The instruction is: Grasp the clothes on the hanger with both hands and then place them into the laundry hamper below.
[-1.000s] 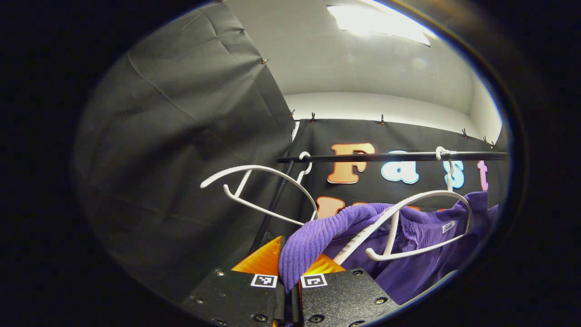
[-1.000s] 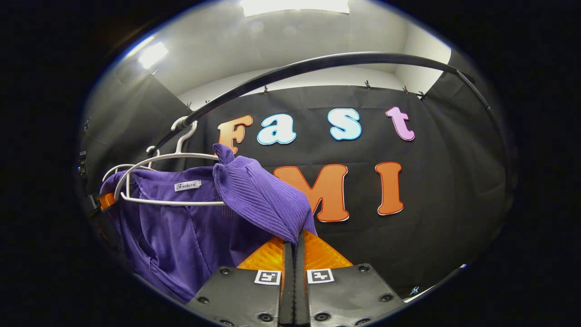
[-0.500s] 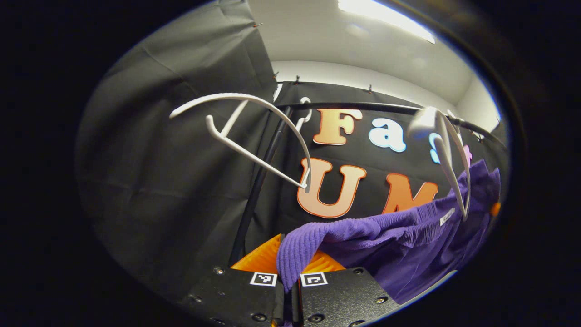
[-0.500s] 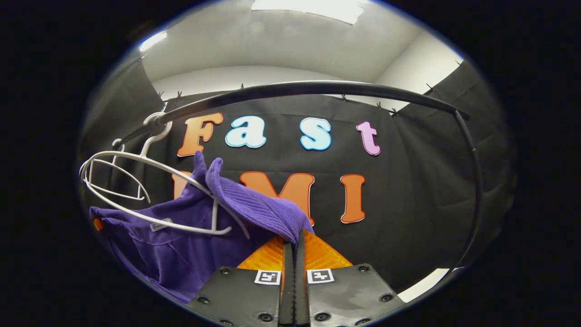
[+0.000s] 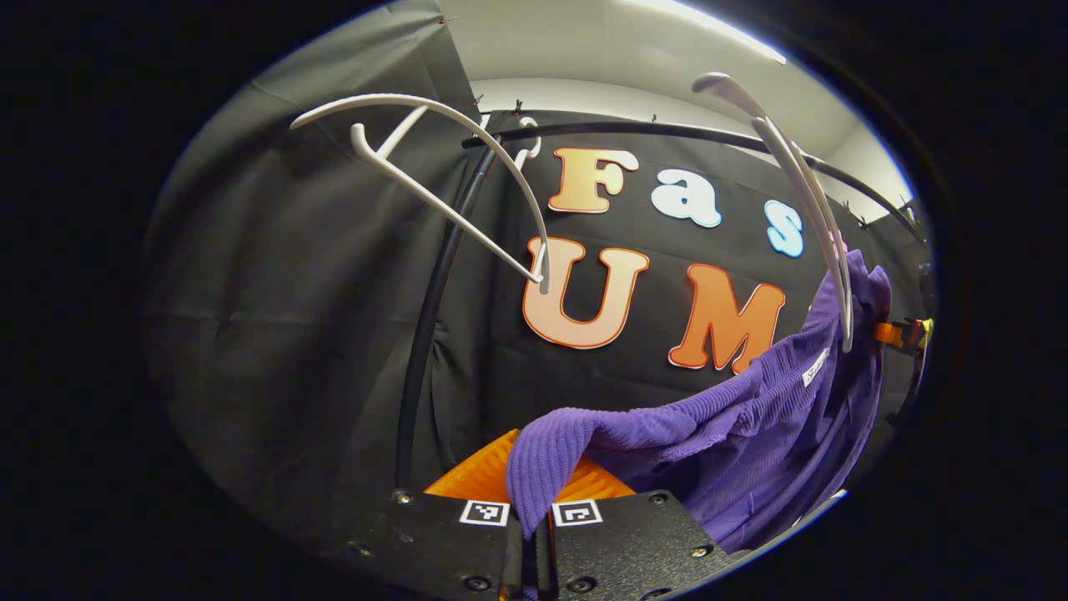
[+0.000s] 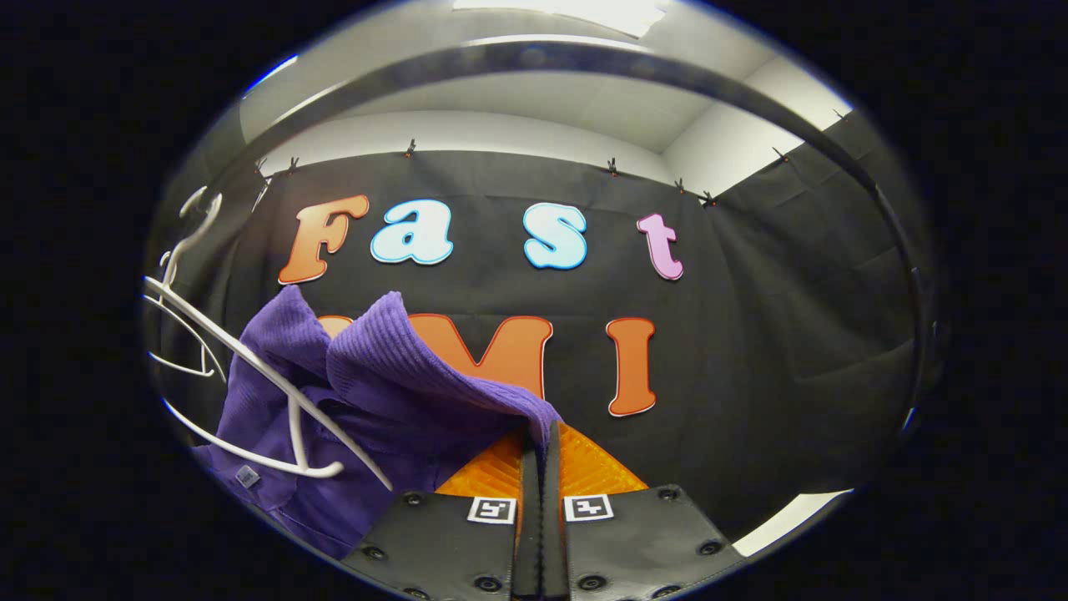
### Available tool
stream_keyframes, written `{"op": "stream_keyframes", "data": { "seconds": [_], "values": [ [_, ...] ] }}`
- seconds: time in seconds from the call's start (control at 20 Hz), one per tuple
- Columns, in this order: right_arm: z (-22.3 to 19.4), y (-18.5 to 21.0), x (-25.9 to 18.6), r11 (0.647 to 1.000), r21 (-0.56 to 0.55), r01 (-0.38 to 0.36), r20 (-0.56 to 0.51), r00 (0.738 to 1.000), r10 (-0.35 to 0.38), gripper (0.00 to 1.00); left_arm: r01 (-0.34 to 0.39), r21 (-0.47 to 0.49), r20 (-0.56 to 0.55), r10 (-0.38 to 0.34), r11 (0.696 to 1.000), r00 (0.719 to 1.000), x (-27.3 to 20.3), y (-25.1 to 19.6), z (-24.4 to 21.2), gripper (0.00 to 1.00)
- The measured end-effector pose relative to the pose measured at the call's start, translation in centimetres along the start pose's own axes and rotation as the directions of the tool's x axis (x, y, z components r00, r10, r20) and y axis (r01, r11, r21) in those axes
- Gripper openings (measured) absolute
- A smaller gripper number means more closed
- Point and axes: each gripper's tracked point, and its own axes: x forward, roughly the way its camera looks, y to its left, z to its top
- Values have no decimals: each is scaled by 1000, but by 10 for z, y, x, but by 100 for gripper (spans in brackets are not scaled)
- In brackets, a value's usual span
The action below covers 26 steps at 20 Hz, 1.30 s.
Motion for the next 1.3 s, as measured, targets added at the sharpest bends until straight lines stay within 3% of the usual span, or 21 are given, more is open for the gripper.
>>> {"op": "stream_keyframes", "data": {
  "seconds": [0.1, 0.15, 0.3, 0.65, 0.8, 1.0, 1.1, 1.2, 1.3],
  "values": [
    [-36, 2, 14, 999, 34, -29, -88, 996, 32, 8, -41, 46, -42, 43, 998, 998, -2, 4, -20, 9],
    [-51, 3, 16, 998, 52, -42, -102, 994, 47, 8, -63, 43, -42, 65, 997, 997, -8, 4, -23, 6],
    [-77, -8, 16, 995, 26, -92, -134, 986, 95, 8, -131, 40, -54, 134, 991, 990, -31, 5, -33, 9],
    [-139, 9, -28, 949, -22, -314, -243, 923, 299, 8, -171, 73, -80, 177, 982, 981, -55, -24, -43, 8],
    [-150, 31, -64, 903, -2, -430, -281, 867, 412, 8, -84, 66, -123, 92, 994, 988, -56, -66, -48, 6],
    [-169, 55, -113, 859, 139, -493, -345, 789, 509, 8, 109, 4, -192, -106, 994, 976, -58, -154, -63, 6],
    [-178, 55, -130, 862, 163, -480, -371, 780, 504, 8, 224, -49, -213, -229, 973, 950, -63, -198, -71, 6],
    [-196, 51, -150, 877, 199, -437, -423, 769, 479, 8, 316, -96, -277, -330, 944, 903, -71, -228, -92, 7],
    [-226, 45, -172, 892, 232, -388, -506, 735, 451, 8, 332, -108, -412, -346, 937, 843, -85, -238, -130, 6]
  ]
}}
